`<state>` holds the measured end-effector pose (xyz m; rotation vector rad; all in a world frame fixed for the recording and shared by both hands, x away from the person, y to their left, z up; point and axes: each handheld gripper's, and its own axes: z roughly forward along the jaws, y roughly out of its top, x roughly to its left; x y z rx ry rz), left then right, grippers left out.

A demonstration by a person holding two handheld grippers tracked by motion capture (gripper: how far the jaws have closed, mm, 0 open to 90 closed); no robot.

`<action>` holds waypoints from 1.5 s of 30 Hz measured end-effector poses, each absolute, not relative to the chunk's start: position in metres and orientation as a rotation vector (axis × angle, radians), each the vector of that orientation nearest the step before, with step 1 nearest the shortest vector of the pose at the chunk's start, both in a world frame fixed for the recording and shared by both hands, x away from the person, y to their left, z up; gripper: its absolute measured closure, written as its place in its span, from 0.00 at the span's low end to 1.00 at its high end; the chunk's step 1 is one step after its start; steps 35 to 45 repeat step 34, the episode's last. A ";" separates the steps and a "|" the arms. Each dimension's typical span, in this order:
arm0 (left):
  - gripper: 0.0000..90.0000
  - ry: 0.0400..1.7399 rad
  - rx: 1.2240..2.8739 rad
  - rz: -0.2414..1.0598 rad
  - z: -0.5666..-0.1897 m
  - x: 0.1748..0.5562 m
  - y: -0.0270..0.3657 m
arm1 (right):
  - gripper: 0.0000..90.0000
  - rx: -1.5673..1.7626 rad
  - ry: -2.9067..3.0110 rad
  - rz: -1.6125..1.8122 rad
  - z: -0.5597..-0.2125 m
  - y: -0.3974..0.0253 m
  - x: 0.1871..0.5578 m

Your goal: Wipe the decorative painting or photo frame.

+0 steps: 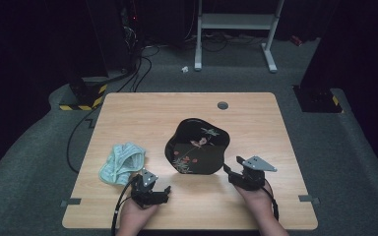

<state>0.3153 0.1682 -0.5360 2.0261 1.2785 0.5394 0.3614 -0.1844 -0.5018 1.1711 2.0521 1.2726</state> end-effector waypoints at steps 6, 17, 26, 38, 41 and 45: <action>0.11 1.278 2.026 0.539 -0.536 0.315 0.168 | 0.29 1.232 2.040 1.209 -0.506 -0.209 0.357; 0.11 1.275 2.025 0.535 -0.536 0.316 0.168 | 0.16 1.437 2.010 0.904 -0.526 -0.281 0.342; 0.13 1.256 2.034 0.539 -0.536 0.315 0.166 | 0.15 1.471 2.077 0.844 -0.530 -0.286 0.346; 0.13 1.256 2.034 0.538 -0.536 0.315 0.166 | 0.16 1.482 2.065 0.846 -0.530 -0.283 0.344; 0.13 1.256 2.034 0.538 -0.536 0.315 0.166 | 0.16 1.482 2.065 0.846 -0.530 -0.283 0.344; 0.13 1.256 2.034 0.538 -0.536 0.315 0.166 | 0.16 1.482 2.065 0.846 -0.530 -0.283 0.344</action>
